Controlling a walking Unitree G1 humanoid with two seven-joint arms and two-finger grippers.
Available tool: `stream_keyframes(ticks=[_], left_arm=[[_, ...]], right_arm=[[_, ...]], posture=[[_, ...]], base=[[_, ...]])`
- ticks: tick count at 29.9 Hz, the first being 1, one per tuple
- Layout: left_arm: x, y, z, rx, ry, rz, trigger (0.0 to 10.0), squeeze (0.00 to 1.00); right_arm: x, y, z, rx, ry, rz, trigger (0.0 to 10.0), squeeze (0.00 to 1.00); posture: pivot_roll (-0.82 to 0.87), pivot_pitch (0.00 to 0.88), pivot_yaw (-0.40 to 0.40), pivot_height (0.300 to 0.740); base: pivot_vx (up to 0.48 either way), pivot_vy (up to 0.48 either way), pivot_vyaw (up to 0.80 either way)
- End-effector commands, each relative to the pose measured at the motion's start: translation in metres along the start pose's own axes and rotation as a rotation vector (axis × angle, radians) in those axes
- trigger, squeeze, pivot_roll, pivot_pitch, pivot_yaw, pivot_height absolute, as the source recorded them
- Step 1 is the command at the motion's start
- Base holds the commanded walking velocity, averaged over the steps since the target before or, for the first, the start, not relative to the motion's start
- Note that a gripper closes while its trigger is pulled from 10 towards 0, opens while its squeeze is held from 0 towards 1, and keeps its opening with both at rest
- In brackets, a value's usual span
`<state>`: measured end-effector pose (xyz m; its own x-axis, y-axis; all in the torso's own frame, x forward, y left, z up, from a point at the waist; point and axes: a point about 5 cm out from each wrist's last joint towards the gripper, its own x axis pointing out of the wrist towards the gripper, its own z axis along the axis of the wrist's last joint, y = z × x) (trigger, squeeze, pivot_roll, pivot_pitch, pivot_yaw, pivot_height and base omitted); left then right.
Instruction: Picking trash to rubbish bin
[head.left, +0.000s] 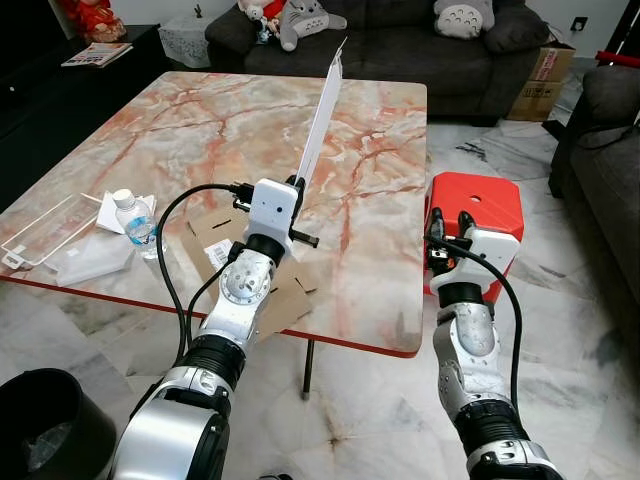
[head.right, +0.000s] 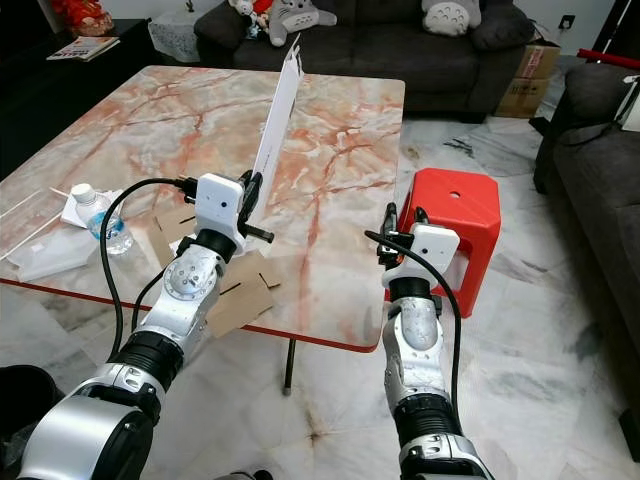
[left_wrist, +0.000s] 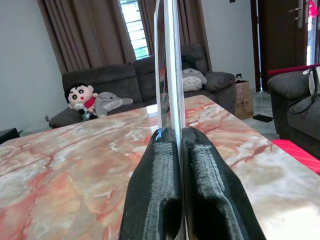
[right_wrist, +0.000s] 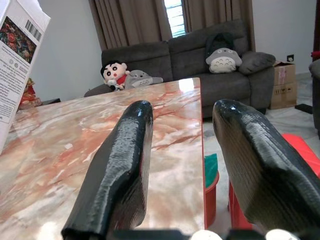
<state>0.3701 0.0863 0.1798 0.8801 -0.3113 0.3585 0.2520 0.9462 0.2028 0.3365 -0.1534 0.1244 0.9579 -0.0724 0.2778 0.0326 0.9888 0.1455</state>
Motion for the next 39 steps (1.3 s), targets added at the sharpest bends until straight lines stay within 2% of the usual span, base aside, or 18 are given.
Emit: stream_keyframes(ticks=[1,10,39], left_arm=[[-0.0009,0.0009,-0.0004,-0.001,-0.005,0.004,10.0,0.00],[0.0002,0.0010,0.0011,-0.008,-0.014,0.003,10.0,0.00],[0.0038,0.0034,0.0047,-0.030,-0.023,0.012,10.0,0.00]], right_arm=[[0.0015,0.0038,0.0021,0.002,-0.004,0.007,10.0,0.00],[0.0000,0.0024,0.0006,0.001,0.002,0.004,10.0,0.00],[0.0006,-0.0019,0.0011,0.000,0.004,-0.020,10.0,0.00]], posture=[[0.14,0.019,0.064,0.740],[0.14,0.013,0.065,0.740],[0.14,0.047,0.072,0.740]], base=[[0.000,0.000,0.00],[0.000,0.000,0.00],[-0.284,0.000,0.00]])
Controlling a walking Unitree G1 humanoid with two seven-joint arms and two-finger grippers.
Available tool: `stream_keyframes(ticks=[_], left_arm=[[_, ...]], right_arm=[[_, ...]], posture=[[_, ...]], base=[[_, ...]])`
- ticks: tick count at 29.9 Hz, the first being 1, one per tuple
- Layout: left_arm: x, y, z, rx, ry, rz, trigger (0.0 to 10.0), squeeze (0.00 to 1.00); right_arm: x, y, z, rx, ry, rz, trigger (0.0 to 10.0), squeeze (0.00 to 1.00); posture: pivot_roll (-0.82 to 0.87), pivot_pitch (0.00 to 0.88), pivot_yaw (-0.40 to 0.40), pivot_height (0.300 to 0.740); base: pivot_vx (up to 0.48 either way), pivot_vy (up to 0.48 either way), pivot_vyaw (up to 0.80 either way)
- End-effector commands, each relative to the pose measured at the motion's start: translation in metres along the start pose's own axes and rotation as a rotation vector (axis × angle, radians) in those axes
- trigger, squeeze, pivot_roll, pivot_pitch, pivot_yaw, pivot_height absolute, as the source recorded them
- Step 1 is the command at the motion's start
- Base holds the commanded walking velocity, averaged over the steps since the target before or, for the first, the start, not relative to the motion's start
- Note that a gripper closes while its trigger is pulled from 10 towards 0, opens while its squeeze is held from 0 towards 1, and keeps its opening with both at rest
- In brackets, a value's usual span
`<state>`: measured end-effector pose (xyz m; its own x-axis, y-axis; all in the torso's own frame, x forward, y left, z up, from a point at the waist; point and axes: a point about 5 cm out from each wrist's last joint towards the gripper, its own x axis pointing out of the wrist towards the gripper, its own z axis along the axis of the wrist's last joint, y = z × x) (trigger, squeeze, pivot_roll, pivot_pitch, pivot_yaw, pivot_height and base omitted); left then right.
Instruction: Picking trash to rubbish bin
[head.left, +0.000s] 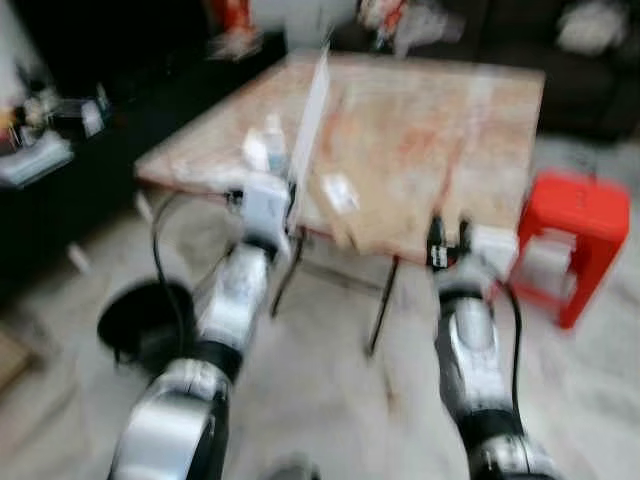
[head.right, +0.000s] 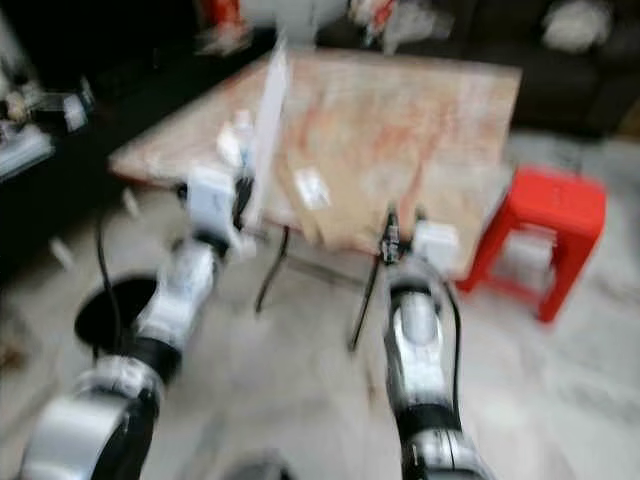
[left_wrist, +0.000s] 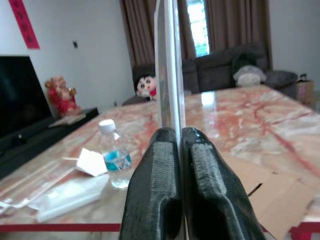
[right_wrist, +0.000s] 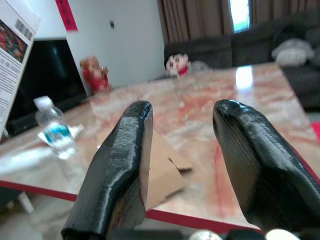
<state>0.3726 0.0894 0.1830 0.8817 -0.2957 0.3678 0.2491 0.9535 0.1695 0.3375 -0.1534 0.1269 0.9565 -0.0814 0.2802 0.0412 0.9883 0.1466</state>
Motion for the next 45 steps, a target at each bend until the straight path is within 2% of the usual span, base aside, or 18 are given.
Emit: stream_keyframes(ticks=[1,10,16,20,21,22,25,26,27,29,32,34,37,38,41,42,44,45], left_arm=[[0.002,-0.001,0.003,0.000,-0.016,-0.005,10.0,0.00],[0.002,0.000,0.002,-0.006,-0.009,-0.006,10.0,0.00],[-0.009,0.003,-0.021,0.000,0.123,-0.046,10.0,0.00],[-0.031,0.008,-0.050,-0.021,0.276,-0.095,10.0,0.00],[-0.044,0.010,-0.065,-0.068,0.365,-0.106,10.0,0.00],[-0.047,0.010,-0.069,-0.089,0.393,-0.109,10.0,0.00],[-0.067,0.012,-0.086,-0.088,0.480,-0.121,10.0,0.00],[-0.067,0.012,-0.086,-0.088,0.480,-0.121,10.0,0.00],[-0.081,0.010,-0.096,-0.071,0.542,-0.157,10.0,0.00],[-0.095,0.012,-0.106,-0.048,0.607,-0.154,10.0,0.00],[-0.122,0.019,-0.125,0.008,0.761,-0.135,10.0,0.00],[-0.126,0.021,-0.127,0.009,0.784,-0.129,10.0,0.00],[-0.143,0.028,-0.135,0.022,0.863,-0.104,10.0,0.00],[-0.154,0.033,-0.140,0.006,0.914,-0.078,10.0,0.00],[-0.170,0.041,-0.145,-0.049,0.979,-0.009,10.0,0.00],[-0.170,0.041,-0.145,-0.049,0.979,-0.009,10.0,0.00],[-0.190,0.043,-0.152,-0.045,1.054,-0.007,10.0,0.00],[-0.193,0.043,-0.153,-0.046,1.060,-0.007,10.0,0.00]], right_arm=[[-0.001,-0.002,-0.001,0.001,0.008,-0.011,10.0,0.00],[-0.001,-0.003,-0.002,0.001,0.013,-0.013,10.0,0.00],[-0.006,-0.017,-0.012,-0.017,0.072,-0.046,10.0,0.00],[-0.023,-0.039,-0.035,-0.031,0.195,-0.097,10.0,0.00],[-0.035,-0.050,-0.048,-0.055,0.265,-0.120,10.0,0.00],[-0.038,-0.053,-0.051,-0.063,0.284,-0.125,10.0,0.00],[-0.061,-0.070,-0.069,-0.071,0.398,-0.177,10.0,0.00],[-0.061,-0.070,-0.069,-0.071,0.398,-0.177,10.0,0.00],[-0.076,-0.079,-0.079,-0.077,0.463,-0.200,10.0,0.00],[-0.092,-0.087,-0.090,-0.072,0.549,-0.215,10.0,0.00],[-0.120,-0.095,-0.107,-0.075,0.689,-0.233,10.0,0.00],[-0.124,-0.096,-0.109,-0.075,0.708,-0.237,10.0,0.00],[-0.142,-0.097,-0.118,-0.074,0.797,-0.242,10.0,0.00],[-0.154,-0.098,-0.124,-0.070,0.860,-0.249,10.0,0.00],[-0.171,-0.098,-0.131,-0.062,0.940,-0.251,10.0,0.00],[-0.171,-0.098,-0.131,-0.062,0.940,-0.251,10.0,0.00],[-0.181,-0.096,-0.135,-0.049,0.983,-0.249,10.0,0.00],[-0.183,-0.096,-0.135,-0.047,0.988,-0.248,10.0,0.00]], posture=[[0.14,0.048,0.072,0.740],[0.14,0.052,0.070,0.740],[0.14,0.054,0.072,0.740],[0.15,0.057,0.068,0.740],[0.15,0.059,0.066,0.740],[0.15,0.059,0.066,0.740],[0.15,0.063,0.066,0.740],[0.15,0.063,0.066,0.740],[0.16,0.065,0.067,0.740],[0.16,0.065,0.065,0.740],[0.15,0.070,0.062,0.740],[0.15,0.070,0.062,0.740],[0.15,0.070,0.054,0.740],[0.15,0.075,0.051,0.740],[0.15,0.077,0.050,0.740],[0.15,0.077,0.050,0.740],[0.14,0.078,0.052,0.740],[0.14,0.078,0.052,0.740]], base=[[-0.281,0.000,0.00],[-0.271,0.000,0.00],[0.000,0.000,0.00],[0.000,0.000,0.00],[0.000,0.000,0.00],[0.000,0.000,0.00],[0.000,0.000,0.00],[0.000,0.000,0.00],[0.000,0.000,0.00],[0.000,0.000,0.00],[0.000,0.000,0.00],[0.000,0.000,0.00],[0.000,0.000,0.00],[0.000,0.000,0.00],[0.000,0.000,0.00],[0.000,0.000,0.00],[0.000,0.000,0.00],[0.000,0.000,0.00]])
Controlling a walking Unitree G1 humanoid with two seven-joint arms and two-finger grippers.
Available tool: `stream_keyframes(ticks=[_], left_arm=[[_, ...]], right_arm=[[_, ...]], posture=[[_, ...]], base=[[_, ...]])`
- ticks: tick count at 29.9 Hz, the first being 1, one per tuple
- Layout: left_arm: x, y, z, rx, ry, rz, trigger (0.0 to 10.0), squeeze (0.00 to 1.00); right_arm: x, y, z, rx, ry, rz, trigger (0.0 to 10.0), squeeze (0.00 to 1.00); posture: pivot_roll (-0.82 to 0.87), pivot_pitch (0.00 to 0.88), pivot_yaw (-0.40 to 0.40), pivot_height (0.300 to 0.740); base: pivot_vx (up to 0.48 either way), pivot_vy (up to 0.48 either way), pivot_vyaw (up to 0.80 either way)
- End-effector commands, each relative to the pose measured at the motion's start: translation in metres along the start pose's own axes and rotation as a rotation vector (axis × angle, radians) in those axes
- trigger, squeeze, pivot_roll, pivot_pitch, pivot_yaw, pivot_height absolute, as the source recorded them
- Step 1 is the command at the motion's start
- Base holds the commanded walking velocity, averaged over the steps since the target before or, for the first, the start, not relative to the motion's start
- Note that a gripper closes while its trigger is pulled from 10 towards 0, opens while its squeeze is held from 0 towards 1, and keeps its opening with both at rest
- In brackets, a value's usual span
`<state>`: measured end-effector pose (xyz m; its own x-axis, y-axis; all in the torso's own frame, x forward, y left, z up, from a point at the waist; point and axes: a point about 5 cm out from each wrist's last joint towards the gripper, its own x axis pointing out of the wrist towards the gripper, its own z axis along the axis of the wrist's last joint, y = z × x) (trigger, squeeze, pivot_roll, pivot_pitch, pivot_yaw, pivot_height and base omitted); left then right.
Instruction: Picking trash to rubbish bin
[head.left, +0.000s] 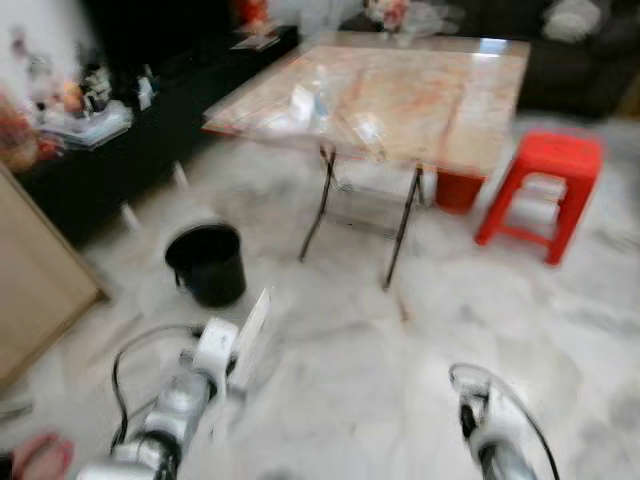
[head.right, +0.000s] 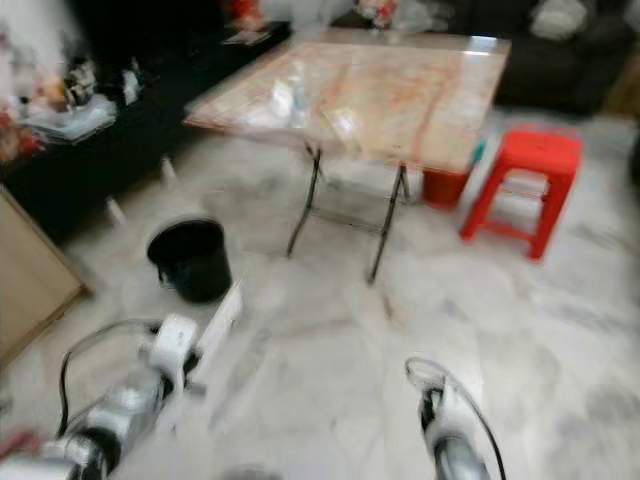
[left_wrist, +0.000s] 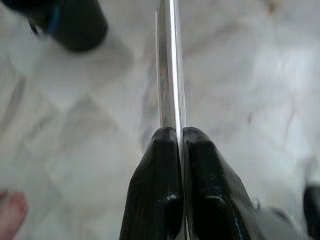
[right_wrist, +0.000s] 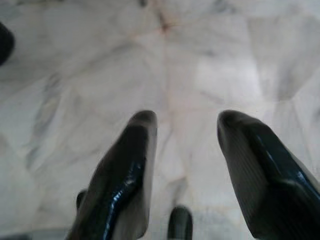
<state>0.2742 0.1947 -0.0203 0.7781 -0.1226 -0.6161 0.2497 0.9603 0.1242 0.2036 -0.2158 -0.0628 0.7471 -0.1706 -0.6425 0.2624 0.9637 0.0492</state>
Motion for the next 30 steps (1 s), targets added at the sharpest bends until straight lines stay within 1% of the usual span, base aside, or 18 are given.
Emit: stream_keyframes(ticks=[1,2,5,7,8,9,10,13,17,19,29,30], left_arm=[[-0.001,0.002,-0.004,-0.003,0.018,0.002,10.0,0.00],[-0.003,0.003,-0.009,-0.005,0.037,0.010,10.0,0.00],[-0.004,0.003,-0.014,0.000,0.054,0.018,10.0,0.00],[-0.007,0.004,-0.025,-0.051,0.096,0.045,10.0,0.00],[-0.010,0.005,-0.034,-0.082,0.130,0.065,10.0,0.00],[-0.010,0.005,-0.034,-0.082,0.130,0.065,10.0,0.00],[-0.011,0.005,-0.041,-0.096,0.156,0.078,10.0,0.00],[-0.014,0.005,-0.048,-0.147,0.174,0.106,10.0,0.00],[-0.015,0.005,-0.052,-0.155,0.191,0.122,10.0,0.00],[-0.015,0.004,-0.053,-0.155,0.196,0.121,10.0,0.00],[-0.016,0.004,-0.056,-0.146,0.209,0.129,10.0,0.00],[-0.017,0.004,-0.056,-0.144,0.210,0.130,10.0,0.00]], right_arm=[[-0.002,-0.002,-0.008,0.006,0.036,-0.001,10.0,0.00],[-0.003,-0.003,-0.011,0.013,0.050,-0.008,10.0,0.00],[-0.004,-0.004,-0.014,0.014,0.065,-0.013,10.0,0.00],[-0.006,-0.006,-0.021,0.016,0.096,-0.028,10.0,0.00],[-0.008,-0.007,-0.025,0.030,0.115,-0.038,10.0,0.00],[-0.008,-0.007,-0.025,0.030,0.115,-0.038,10.0,0.00],[-0.009,-0.007,-0.028,0.040,0.126,-0.042,10.0,0.00],[-0.009,-0.002,-0.031,0.057,0.140,-0.026,10.0,0.00],[-0.010,0.001,-0.032,0.059,0.144,-0.018,10.0,0.00],[-0.010,0.002,-0.032,0.024,0.141,-0.006,10.0,0.00],[-0.010,0.004,-0.035,0.045,0.164,-0.010,10.0,0.00],[-0.010,0.005,-0.035,0.048,0.165,-0.008,10.0,0.00]], posture=[[0.14,0.078,0.052,0.740],[0.14,0.078,0.052,0.740],[0.14,0.078,0.052,0.740],[0.14,0.083,0.048,0.740],[0.14,0.083,0.048,0.740],[0.14,0.083,0.048,0.740],[0.14,0.084,0.046,0.740],[0.14,0.085,0.047,0.740],[0.14,0.081,0.048,0.740],[0.14,0.077,0.048,0.740],[0.14,0.067,0.051,0.740],[0.14,0.062,0.054,0.740]], base=[[0.000,0.000,0.00],[0.000,0.000,0.00],[0.000,0.000,0.00],[0.000,0.000,0.00],[0.000,0.000,0.00],[0.000,0.000,0.00],[0.000,0.000,0.00],[0.000,0.363,0.00],[0.000,0.480,-0.38],[0.000,0.480,0.00],[0.000,0.480,0.00],[0.000,0.480,-0.79]])
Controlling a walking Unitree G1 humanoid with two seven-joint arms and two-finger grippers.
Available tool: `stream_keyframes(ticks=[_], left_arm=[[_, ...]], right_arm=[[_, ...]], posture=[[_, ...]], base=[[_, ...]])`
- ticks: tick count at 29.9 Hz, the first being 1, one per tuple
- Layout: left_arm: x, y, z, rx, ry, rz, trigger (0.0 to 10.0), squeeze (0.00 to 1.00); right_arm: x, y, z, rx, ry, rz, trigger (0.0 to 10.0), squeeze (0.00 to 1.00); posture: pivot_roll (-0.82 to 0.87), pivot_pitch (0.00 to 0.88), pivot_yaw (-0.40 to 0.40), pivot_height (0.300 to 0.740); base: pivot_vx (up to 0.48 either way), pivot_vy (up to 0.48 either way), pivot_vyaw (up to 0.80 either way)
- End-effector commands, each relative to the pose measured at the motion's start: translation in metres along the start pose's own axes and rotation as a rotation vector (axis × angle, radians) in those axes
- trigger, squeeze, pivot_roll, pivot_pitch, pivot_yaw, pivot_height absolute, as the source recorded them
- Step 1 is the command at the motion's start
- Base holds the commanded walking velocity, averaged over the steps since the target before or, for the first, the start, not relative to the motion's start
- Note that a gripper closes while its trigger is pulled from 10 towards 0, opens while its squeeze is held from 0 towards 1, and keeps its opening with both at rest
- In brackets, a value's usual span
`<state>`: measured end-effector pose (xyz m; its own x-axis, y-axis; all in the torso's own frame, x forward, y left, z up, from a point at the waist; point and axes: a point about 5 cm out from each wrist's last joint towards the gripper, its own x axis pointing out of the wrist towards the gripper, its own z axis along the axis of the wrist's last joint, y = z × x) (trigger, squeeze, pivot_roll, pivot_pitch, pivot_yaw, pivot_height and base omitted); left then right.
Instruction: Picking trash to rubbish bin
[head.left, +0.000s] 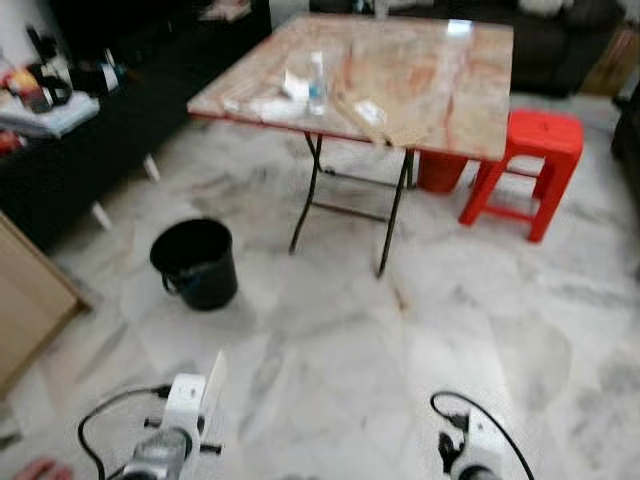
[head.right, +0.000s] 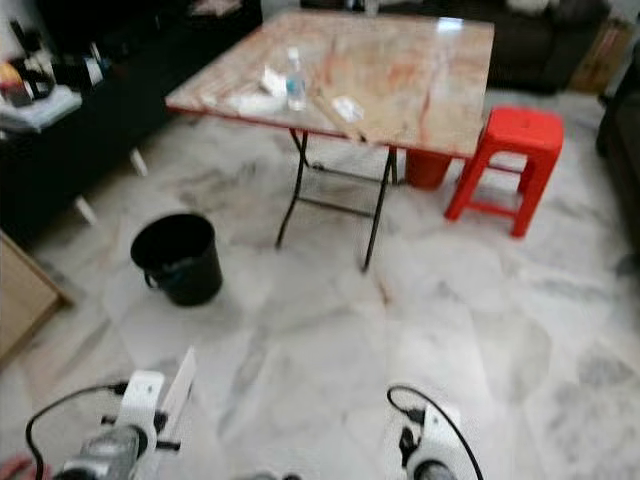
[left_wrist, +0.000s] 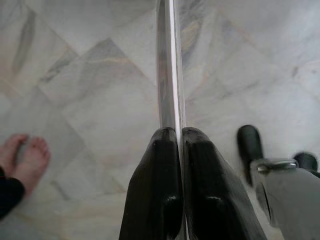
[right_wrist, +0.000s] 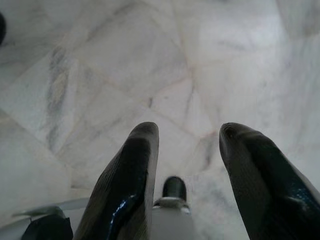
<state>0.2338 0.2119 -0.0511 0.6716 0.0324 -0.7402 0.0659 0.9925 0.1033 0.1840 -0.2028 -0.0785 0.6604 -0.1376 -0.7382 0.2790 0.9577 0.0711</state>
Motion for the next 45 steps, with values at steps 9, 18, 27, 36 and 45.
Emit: stream_keyframes(ticks=[9,18,27,36,45], left_arm=[[0.000,0.001,-0.001,0.006,0.007,0.006,10.0,0.00],[0.002,0.000,0.011,0.050,-0.035,0.018,10.0,0.00],[0.002,-0.003,0.013,0.055,-0.035,0.014,10.0,0.00],[0.002,-0.004,0.006,0.062,-0.011,0.015,10.0,0.00],[0.002,-0.004,0.005,0.056,-0.009,0.017,10.0,0.00]], right_arm=[[-0.001,-0.001,-0.005,0.007,0.013,-0.005,10.0,0.00],[0.001,0.000,0.003,0.006,-0.007,0.002,10.0,0.00],[0.002,0.001,0.006,0.001,-0.015,0.006,10.0,0.00],[0.001,0.002,0.005,0.000,-0.012,0.014,10.0,0.00],[0.001,0.003,0.004,-0.003,-0.009,0.019,10.0,0.00]], posture=[[0.14,0.060,0.053,0.740],[0.14,0.073,0.049,0.740],[0.14,0.080,0.048,0.740],[0.15,0.086,0.046,0.740],[0.15,0.090,0.045,0.740]], base=[[0.000,0.480,-0.23],[0.000,0.237,0.00],[0.037,0.000,0.00],[0.408,0.053,0.00],[0.418,0.000,0.00]])
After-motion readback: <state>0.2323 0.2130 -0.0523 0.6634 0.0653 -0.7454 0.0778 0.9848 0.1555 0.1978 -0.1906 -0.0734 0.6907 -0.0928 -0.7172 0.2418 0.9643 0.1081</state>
